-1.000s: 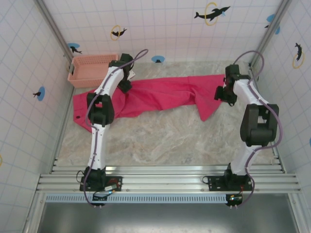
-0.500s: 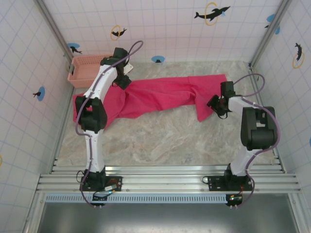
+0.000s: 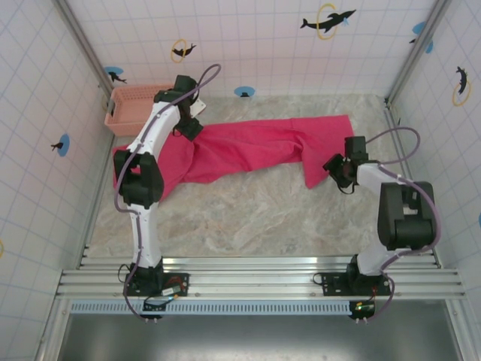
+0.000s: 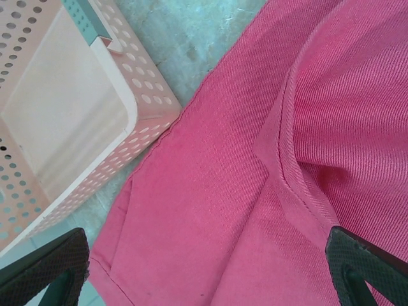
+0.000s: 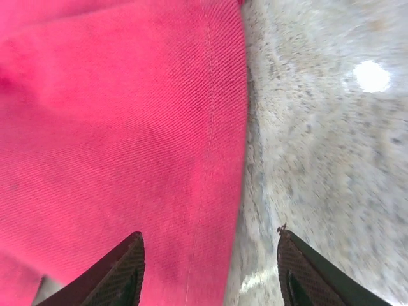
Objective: Roll up the long pants
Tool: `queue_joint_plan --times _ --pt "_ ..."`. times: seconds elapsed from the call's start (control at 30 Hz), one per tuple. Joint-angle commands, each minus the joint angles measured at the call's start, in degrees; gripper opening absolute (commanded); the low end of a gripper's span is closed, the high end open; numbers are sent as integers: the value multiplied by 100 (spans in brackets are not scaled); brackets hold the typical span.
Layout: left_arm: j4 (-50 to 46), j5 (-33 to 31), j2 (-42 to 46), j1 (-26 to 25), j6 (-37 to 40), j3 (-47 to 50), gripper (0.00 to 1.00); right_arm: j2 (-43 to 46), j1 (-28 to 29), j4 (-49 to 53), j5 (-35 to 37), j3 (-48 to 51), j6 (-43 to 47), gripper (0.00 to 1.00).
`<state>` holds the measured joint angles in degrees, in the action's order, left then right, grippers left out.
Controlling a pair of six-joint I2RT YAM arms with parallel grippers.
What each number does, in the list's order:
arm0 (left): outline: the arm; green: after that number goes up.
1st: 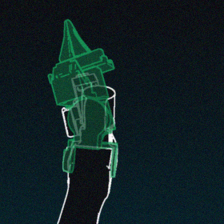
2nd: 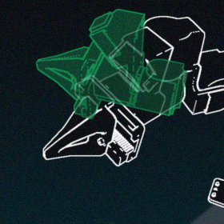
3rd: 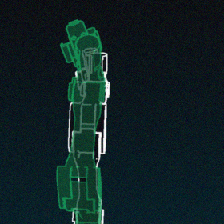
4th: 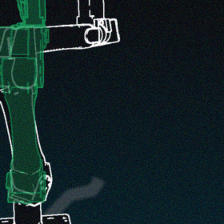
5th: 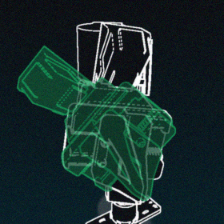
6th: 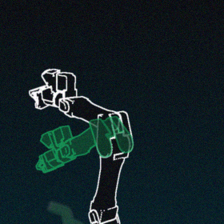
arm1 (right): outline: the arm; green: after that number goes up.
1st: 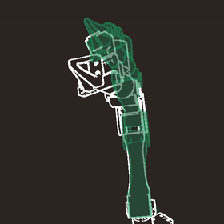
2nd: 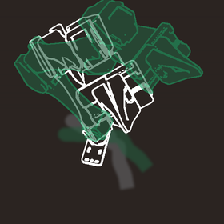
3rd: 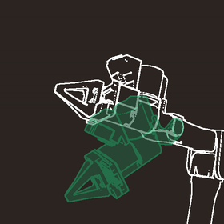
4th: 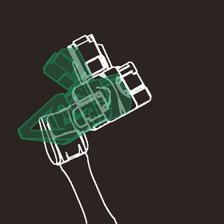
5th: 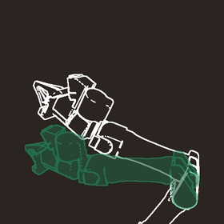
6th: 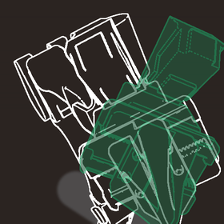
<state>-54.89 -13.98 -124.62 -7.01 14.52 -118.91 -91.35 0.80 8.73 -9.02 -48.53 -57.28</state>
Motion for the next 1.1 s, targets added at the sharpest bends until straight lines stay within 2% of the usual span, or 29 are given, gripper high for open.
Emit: queue_joint_plan --times 0.0,0.2,0.5,0.57,0.6,0.63,0.73,0.77,0.93,1.07 --pt "58 112 280 24 -69 132 97 505 0 -115 115 300 -317 60" --pt "23 180 269 25 -114 200 98 390 -16 -371 37 494 -413 60" --pt "48 225 334 23 -125 333 97 -591 69 -1512 -131 690 -872 58" --pt "44 224 325 24 -125 351 97 -848 109 -1790 -165 679 -1002 55" --pt "47 221 324 24 -133 351 98 -985 121 -2012 -177 694 -1088 51" --pt "47 224 324 24 -132 364 98 -1096 136 -2263 -188 721 -1182 43" --pt "51 250 333 24 -134 382 98 -1274 164 -2776 -101 792 -1440 8" --pt "58 261 337 24 -134 385 97 -1276 166 -2859 -63 797 -1481 0" --pt "81 258 386 24 -118 412 97 -603 223 -2586 661 668 -1309 0" --pt "109 255 428 24 -92 477 97 282 344 -784 1840 -338 -253 0"
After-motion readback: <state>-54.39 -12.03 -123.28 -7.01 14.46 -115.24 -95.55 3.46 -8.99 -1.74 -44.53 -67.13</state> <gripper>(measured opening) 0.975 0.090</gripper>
